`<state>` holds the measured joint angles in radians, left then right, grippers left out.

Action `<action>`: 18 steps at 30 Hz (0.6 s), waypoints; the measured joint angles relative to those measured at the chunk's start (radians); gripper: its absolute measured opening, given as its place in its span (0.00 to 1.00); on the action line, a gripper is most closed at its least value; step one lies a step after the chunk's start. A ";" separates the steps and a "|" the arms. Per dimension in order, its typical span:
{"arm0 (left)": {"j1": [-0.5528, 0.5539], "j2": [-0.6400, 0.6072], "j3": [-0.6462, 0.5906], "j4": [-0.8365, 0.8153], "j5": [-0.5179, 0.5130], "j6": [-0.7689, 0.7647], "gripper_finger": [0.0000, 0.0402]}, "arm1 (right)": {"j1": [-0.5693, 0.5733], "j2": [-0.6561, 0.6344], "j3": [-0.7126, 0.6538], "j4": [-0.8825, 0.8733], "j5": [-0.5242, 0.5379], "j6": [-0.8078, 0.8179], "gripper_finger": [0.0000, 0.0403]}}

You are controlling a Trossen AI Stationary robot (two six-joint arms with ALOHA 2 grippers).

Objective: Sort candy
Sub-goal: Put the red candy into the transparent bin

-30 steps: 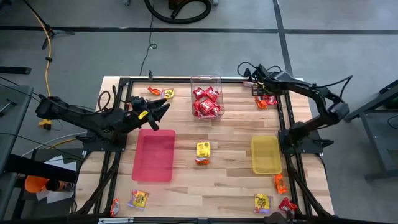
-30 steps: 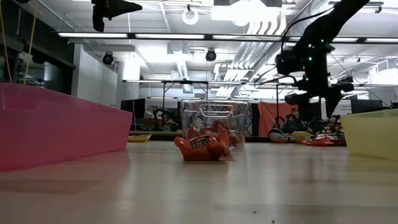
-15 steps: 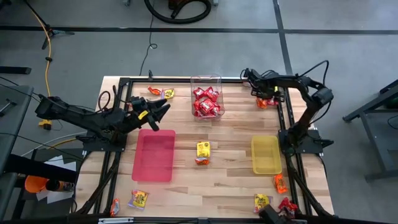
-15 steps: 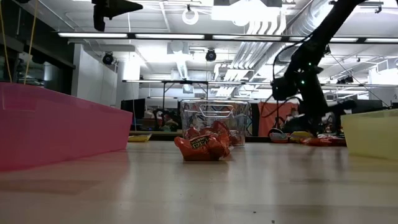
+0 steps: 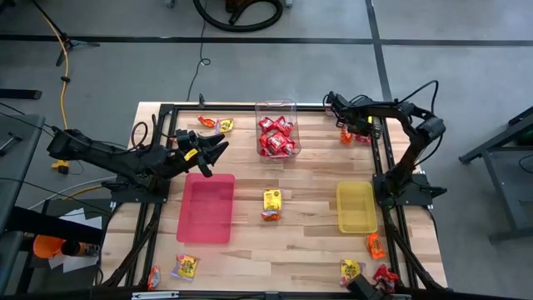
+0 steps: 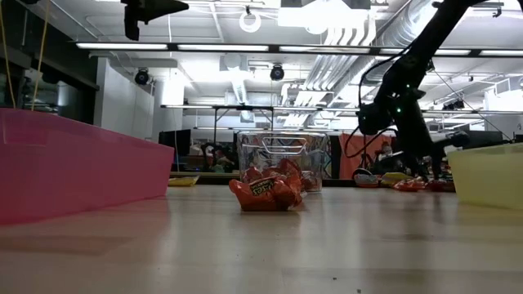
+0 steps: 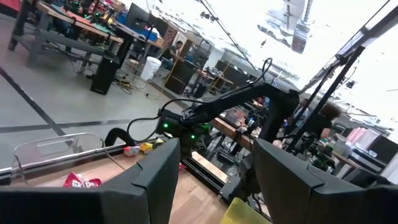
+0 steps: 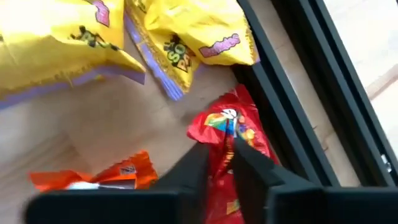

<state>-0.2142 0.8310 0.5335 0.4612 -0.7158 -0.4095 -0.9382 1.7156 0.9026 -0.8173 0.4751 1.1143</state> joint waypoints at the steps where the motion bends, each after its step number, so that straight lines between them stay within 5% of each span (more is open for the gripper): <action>1: 0.000 0.000 0.000 0.000 0.000 0.000 0.47 | 0.000 -0.001 -0.001 -0.001 -0.005 -0.017 0.08; 8: 0.000 -0.011 0.000 0.001 0.000 0.019 0.47 | 0.060 -0.094 0.011 0.006 0.020 -0.118 0.04; 14: 0.008 -0.043 0.000 0.012 -0.002 0.083 0.47 | 0.143 -0.343 0.027 0.109 0.108 -0.274 0.01; 18: 0.034 -0.056 0.000 0.010 -0.001 0.098 0.47 | 0.221 -0.536 0.027 0.292 0.027 -0.483 0.00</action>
<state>-0.1799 0.7750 0.5339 0.4711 -0.7173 -0.3116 -0.7170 1.1798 0.9299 -0.5255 0.5022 0.6313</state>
